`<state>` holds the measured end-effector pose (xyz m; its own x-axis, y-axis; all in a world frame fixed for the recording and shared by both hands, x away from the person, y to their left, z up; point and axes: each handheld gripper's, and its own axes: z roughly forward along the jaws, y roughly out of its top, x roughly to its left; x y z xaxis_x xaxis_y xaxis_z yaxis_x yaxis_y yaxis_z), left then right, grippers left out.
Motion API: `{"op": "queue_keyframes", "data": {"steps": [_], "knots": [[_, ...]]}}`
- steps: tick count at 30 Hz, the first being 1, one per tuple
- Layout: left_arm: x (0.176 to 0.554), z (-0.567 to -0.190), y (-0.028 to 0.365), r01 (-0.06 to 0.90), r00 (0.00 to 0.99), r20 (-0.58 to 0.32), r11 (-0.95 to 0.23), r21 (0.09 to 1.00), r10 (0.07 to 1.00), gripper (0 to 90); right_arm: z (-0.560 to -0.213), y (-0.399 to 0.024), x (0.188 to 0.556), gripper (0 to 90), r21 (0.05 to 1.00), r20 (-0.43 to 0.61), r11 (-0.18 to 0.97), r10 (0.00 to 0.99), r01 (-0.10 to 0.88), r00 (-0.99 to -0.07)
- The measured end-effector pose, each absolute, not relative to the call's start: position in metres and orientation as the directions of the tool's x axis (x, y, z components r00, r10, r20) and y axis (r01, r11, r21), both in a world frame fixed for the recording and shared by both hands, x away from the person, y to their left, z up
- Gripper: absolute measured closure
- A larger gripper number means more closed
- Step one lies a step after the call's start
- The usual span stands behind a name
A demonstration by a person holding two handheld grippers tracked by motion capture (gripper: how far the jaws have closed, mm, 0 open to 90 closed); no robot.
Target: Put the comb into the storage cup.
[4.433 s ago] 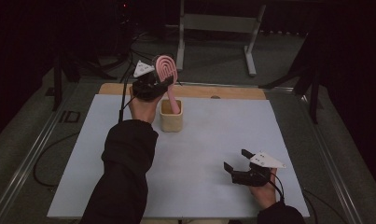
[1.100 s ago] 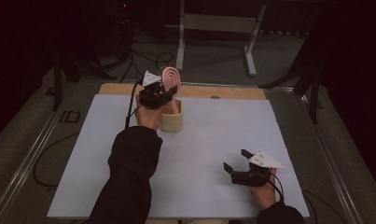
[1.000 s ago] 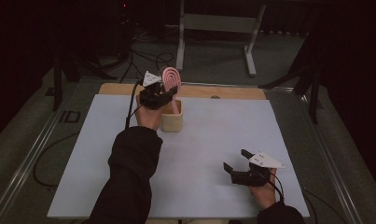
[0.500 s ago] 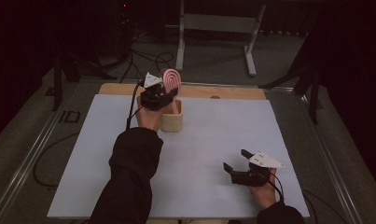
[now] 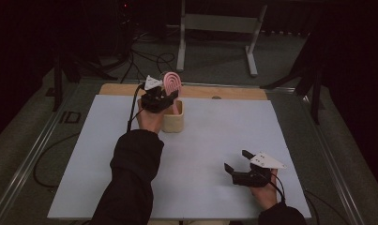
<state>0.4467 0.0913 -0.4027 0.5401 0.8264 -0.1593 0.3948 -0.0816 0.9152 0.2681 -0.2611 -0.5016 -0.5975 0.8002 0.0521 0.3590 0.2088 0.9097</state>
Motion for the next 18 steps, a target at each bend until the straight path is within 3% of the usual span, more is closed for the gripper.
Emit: {"op": "queue_keyframes", "data": {"steps": [18], "knots": [[0.4494, -0.4093, 0.0896, 0.416, 0.536, -0.174, -0.080, 0.906, 0.826, 64.0, -0.5020, -0.2611, 0.2683, 9.3, 0.908, 0.054, 0.210, 0.799, 0.362, -0.599]]}}
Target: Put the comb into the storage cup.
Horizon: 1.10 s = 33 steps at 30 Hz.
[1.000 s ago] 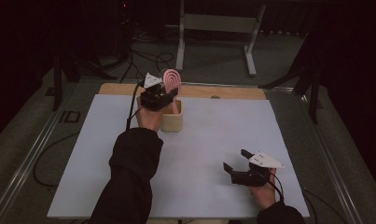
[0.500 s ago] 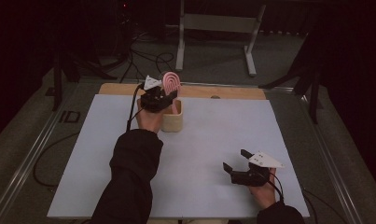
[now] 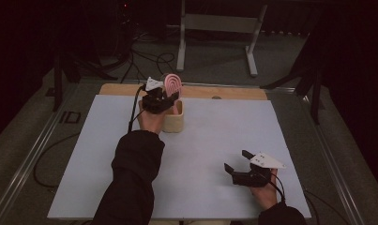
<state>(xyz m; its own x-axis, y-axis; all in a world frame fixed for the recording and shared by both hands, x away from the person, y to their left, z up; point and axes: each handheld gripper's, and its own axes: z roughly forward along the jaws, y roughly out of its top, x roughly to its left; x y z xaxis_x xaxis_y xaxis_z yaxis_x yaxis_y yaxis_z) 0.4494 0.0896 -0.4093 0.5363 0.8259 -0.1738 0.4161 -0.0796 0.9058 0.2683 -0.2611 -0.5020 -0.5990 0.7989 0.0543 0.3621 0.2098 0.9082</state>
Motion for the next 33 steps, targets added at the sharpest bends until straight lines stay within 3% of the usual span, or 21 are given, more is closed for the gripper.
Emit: {"op": "queue_keyframes", "data": {"steps": [33], "knots": [[0.456, -0.428, 0.098, 0.483, 0.517, -0.221, -0.068, 0.873, 0.827, 63.2, -0.502, -0.260, 0.268, 9.3, 0.910, 0.052, 0.210, 0.799, 0.359, -0.599]]}}
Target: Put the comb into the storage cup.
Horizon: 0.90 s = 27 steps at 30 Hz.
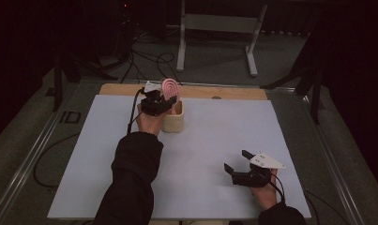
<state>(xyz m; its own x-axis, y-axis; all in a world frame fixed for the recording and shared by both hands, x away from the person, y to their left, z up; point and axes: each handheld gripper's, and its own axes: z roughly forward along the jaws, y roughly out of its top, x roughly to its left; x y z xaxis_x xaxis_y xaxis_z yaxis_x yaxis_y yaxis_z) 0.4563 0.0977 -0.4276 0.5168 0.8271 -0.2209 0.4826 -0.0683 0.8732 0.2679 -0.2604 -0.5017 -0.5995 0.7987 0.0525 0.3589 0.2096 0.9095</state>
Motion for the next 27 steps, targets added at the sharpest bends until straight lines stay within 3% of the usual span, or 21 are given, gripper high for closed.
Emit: {"op": "queue_keyframes", "data": {"steps": [6, 12, 13, 17, 27], "knots": [[0.4576, -0.4315, 0.1009, 0.504, 0.497, -0.208, -0.084, 0.860, 0.842, 58.6, -0.5016, -0.2606, 0.2679, 9.4, 0.909, 0.052, 0.210, 0.799, 0.359, -0.599], [0.4584, -0.4337, 0.1040, 0.520, 0.464, -0.191, -0.091, 0.849, 0.865, 47.0, -0.5017, -0.2607, 0.2680, 9.4, 0.910, 0.053, 0.209, 0.799, 0.359, -0.600], [0.4572, -0.4345, 0.1046, 0.515, 0.446, -0.177, -0.090, 0.853, 0.878, 38.3, -0.5018, -0.2605, 0.2680, 9.3, 0.910, 0.054, 0.209, 0.798, 0.359, -0.600], [0.4552, -0.4365, 0.1060, 0.513, 0.423, -0.171, -0.080, 0.855, 0.890, 24.1, -0.5018, -0.2604, 0.2679, 9.3, 0.910, 0.055, 0.208, 0.798, 0.360, -0.600], [0.4530, -0.4366, 0.1068, 0.515, 0.417, -0.151, -0.097, 0.851, 0.897, 4.4, -0.5020, -0.2603, 0.2681, 9.3, 0.910, 0.055, 0.208, 0.797, 0.359, -0.601]]}}
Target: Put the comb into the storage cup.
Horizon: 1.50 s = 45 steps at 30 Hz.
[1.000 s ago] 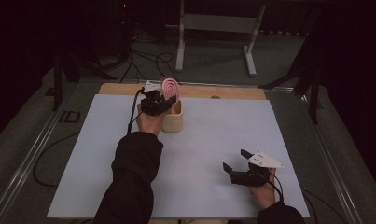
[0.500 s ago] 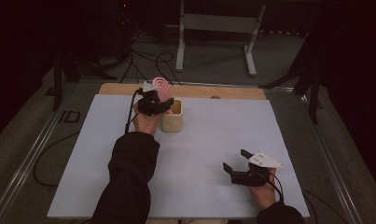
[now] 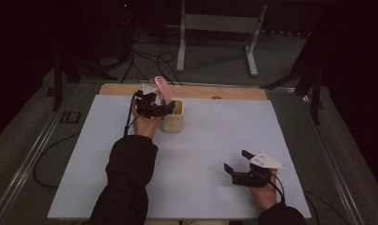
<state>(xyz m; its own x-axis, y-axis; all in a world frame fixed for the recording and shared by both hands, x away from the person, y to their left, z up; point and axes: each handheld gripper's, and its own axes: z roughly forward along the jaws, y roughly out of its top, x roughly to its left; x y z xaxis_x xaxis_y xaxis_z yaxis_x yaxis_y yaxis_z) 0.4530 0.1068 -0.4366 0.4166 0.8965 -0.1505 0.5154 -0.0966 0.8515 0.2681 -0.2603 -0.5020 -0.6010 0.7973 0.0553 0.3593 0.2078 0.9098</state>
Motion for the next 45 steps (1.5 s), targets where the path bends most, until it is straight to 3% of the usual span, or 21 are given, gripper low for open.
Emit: {"op": "queue_keyframes", "data": {"steps": [9, 27, 45], "knots": [[0.444, -0.429, 0.101, 0.461, 0.427, -0.066, -0.154, 0.874, 0.902, 0.0, -0.502, -0.260, 0.268, 9.3, 0.910, 0.056, 0.207, 0.797, 0.359, -0.601], [0.420, -0.425, 0.128, 0.454, 0.426, -0.102, -0.115, 0.883, 0.899, 0.1, -0.502, -0.259, 0.267, 9.3, 0.909, 0.055, 0.209, 0.798, 0.362, -0.600], [0.369, -0.441, 0.156, 0.396, 0.501, -0.010, -0.219, 0.892, 0.865, 0.1, -0.502, -0.256, 0.267, 9.3, 0.908, 0.049, 0.217, 0.795, 0.359, -0.605]]}}
